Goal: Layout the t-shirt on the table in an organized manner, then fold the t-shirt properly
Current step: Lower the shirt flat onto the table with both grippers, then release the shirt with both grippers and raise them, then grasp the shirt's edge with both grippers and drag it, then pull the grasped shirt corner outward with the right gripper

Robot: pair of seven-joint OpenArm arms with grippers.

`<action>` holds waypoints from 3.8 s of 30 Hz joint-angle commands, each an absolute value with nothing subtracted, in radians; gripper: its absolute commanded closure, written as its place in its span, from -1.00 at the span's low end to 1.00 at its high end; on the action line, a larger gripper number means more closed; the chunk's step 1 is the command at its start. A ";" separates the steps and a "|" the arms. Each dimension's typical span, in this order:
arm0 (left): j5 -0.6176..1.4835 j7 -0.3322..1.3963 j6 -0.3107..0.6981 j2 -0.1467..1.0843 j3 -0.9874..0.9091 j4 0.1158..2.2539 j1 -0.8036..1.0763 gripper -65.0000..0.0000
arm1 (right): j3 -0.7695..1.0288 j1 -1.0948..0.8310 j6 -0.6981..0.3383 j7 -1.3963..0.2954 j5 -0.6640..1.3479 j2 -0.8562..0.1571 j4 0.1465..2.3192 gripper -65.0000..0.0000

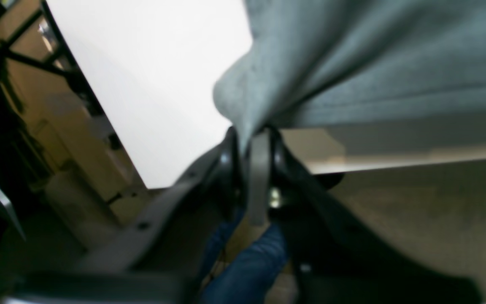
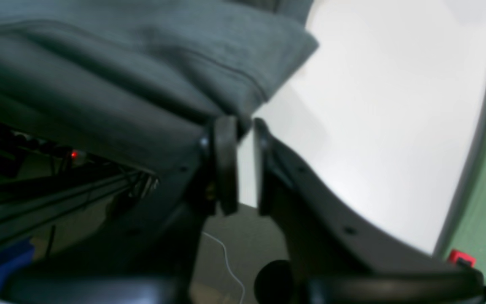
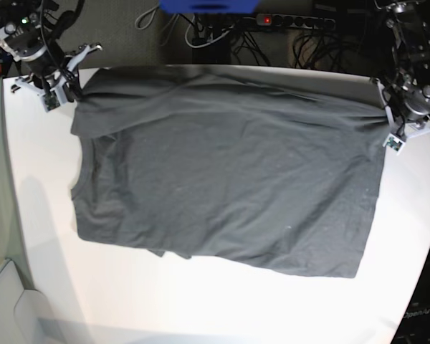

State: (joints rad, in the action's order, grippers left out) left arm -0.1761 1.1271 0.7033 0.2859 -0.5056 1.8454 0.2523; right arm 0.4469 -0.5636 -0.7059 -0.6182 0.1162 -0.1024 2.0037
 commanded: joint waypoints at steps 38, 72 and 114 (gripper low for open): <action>-0.297 0.984 0.698 0.018 -0.412 1.475 -0.252 -0.13 | 0.306 -0.030 -0.698 -0.599 0.087 -0.113 1.701 0.72; -0.378 1.059 0.698 0.079 -0.513 1.609 0.022 0.99 | 0.111 -0.390 -0.698 -0.598 -0.125 -0.111 1.831 0.90; -0.375 1.058 0.698 0.071 -0.522 1.500 -0.045 0.99 | 0.105 -0.246 -0.698 -0.599 -0.127 -0.137 1.834 0.82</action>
